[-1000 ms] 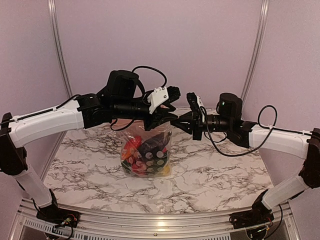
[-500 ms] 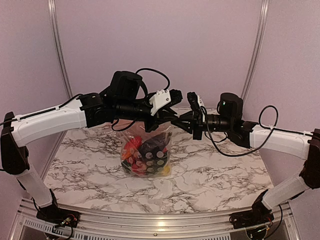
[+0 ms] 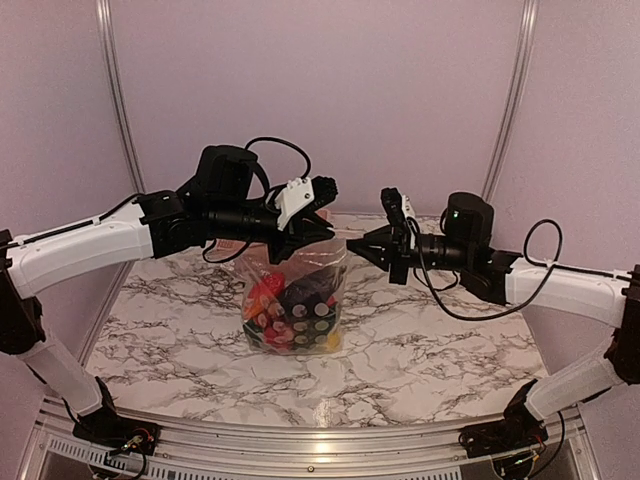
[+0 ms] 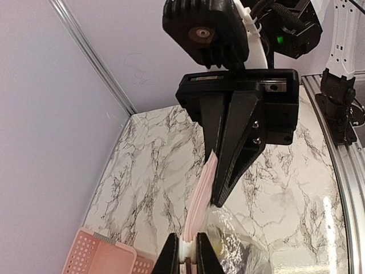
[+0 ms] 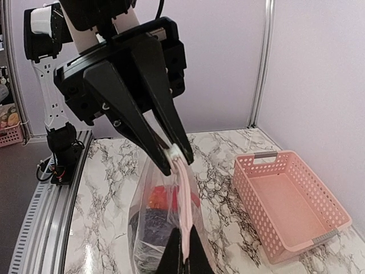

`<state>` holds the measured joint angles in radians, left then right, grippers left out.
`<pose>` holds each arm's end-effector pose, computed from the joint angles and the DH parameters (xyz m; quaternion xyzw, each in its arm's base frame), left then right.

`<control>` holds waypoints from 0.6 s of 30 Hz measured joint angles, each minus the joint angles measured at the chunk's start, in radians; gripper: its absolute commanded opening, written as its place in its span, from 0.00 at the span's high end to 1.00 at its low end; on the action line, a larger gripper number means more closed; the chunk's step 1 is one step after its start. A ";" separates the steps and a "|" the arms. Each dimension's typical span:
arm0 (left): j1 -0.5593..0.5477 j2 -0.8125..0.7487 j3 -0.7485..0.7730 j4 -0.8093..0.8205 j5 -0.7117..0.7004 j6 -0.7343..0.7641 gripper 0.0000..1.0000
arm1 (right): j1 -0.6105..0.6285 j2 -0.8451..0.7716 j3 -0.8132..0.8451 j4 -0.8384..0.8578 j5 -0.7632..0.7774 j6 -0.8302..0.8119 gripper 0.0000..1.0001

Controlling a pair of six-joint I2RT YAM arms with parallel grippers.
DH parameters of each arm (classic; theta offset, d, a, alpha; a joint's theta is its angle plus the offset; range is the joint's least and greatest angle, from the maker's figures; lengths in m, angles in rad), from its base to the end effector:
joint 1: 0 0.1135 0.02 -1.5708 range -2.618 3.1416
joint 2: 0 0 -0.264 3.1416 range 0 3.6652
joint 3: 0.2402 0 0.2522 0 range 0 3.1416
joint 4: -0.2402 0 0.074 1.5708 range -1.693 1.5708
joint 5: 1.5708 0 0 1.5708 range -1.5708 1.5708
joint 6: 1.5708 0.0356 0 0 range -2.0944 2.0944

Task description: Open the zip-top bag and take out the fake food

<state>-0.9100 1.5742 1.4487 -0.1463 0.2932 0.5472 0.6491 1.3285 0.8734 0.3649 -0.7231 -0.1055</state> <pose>0.2224 -0.3028 0.3773 0.5905 0.5290 -0.2224 0.5675 0.2274 0.2021 0.3069 -0.4762 0.5541 0.4209 0.5376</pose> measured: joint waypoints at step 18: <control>0.175 -0.217 -0.224 0.056 -0.006 -0.045 0.98 | -0.152 -0.181 -0.141 0.042 0.005 0.084 1.00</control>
<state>-0.7349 1.3567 1.2251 -0.0898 0.2874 0.5026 0.4969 1.1477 0.7326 0.4072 -0.7185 -0.0219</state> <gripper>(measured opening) 0.077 0.002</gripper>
